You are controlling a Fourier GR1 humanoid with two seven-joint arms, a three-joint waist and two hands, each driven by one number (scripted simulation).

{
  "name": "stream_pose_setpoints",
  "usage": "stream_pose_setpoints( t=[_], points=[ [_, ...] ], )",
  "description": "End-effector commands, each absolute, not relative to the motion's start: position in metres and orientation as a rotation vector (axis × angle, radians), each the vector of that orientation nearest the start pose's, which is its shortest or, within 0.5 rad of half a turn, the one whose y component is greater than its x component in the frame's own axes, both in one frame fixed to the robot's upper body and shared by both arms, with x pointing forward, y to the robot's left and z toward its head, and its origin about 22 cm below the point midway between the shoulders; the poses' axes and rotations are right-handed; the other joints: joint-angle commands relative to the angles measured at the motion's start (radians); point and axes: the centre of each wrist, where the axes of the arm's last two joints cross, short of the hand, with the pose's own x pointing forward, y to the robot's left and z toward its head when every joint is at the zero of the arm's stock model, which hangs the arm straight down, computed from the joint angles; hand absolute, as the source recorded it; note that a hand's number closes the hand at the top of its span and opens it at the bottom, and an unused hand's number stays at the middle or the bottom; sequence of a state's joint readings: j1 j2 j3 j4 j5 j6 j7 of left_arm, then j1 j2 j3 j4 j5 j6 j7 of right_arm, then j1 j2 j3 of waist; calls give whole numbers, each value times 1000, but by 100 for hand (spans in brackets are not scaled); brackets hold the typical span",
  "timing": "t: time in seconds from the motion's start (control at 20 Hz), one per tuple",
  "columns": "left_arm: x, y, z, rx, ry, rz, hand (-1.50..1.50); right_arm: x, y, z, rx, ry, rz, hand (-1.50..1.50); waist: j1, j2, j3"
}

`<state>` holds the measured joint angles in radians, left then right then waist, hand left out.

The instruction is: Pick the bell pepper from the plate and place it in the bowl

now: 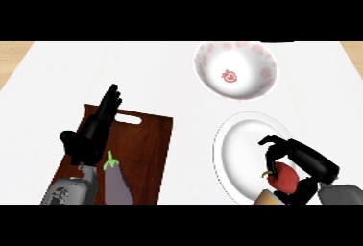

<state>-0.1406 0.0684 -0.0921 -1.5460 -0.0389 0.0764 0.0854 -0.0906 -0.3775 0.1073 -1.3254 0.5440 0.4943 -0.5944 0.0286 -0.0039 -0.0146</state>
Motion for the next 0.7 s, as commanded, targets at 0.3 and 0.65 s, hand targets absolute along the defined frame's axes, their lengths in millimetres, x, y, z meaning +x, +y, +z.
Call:
stream_pose_setpoints(
  t=[0.3, 0.65],
  points=[
    [280, 224, 37, 85, -1593, -98, 0, 250, -183, 65, 554, -1919, 1112, 150, -43, -3, 13],
    [264, 223, 19, 74, -1587, -98, 0, 209, -204, 154, 346, -2137, 1061, 150, -43, -2, 13]
  ],
)
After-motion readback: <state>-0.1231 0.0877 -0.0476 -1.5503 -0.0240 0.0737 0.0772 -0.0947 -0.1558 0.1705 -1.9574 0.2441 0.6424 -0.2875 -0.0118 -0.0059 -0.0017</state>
